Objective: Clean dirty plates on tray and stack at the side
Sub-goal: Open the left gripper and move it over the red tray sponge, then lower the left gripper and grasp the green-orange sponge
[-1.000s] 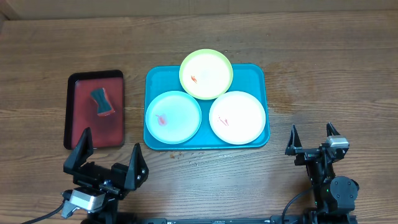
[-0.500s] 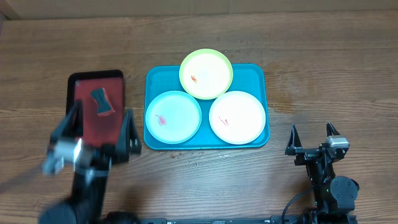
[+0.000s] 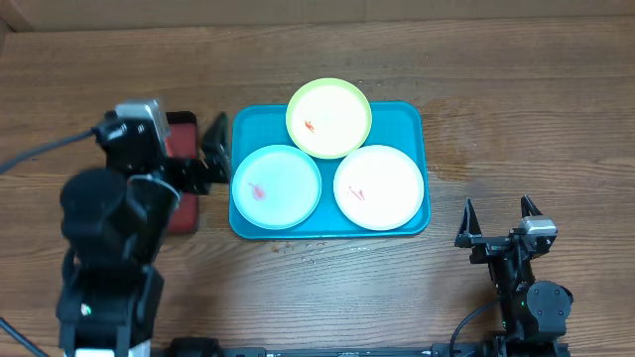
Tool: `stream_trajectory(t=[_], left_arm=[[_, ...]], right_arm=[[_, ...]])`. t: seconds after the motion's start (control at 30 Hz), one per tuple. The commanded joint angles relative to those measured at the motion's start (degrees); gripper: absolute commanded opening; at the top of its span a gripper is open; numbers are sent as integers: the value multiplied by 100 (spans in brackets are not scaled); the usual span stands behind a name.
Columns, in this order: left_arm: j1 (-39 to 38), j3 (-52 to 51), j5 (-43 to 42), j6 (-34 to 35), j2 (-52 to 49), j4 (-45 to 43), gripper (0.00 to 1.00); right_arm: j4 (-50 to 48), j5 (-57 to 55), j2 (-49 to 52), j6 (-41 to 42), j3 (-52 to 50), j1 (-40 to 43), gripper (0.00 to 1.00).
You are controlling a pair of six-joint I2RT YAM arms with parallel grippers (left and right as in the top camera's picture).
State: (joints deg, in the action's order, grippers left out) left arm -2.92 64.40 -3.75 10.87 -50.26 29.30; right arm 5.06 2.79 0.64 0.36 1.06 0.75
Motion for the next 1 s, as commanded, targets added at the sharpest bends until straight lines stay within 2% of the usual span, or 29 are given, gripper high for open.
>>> stream_trajectory(t=[0.0,0.17,0.3,0.37,0.47,0.57,0.67,0.83,0.97], left_arm=[[-9,1241,1655,162,-726,857,100],[-9,2802,1692,66,-2041,2601,100],[-11,3161,1180,42,-2662,3147,100],[0,3161,1250,31,-2846,3235,100],[210,3213,1585,686,-3115,3383,100],[728,3425,1482,1113,-3425,3617,100],[1440,3646,916,1185,-3810,3836,100],[2479,3720,-822,1187,-4312,4094,100],[2903,3718,-1285,1215,-4634,4085,100]], right_arm=[[-44,31,-42,-20,-61,7,100],[-44,31,-42,-20,-61,7,100],[-44,31,-42,-20,-61,7,100],[-44,31,-42,-20,-61,7,100],[-44,31,-42,-20,-61,7,100],[-44,31,-42,-20,-61,7,100],[-44,31,-42,-20,-61,7,100],[-44,31,-42,-20,-61,7,100],[-44,31,-42,-20,-61,7,100]])
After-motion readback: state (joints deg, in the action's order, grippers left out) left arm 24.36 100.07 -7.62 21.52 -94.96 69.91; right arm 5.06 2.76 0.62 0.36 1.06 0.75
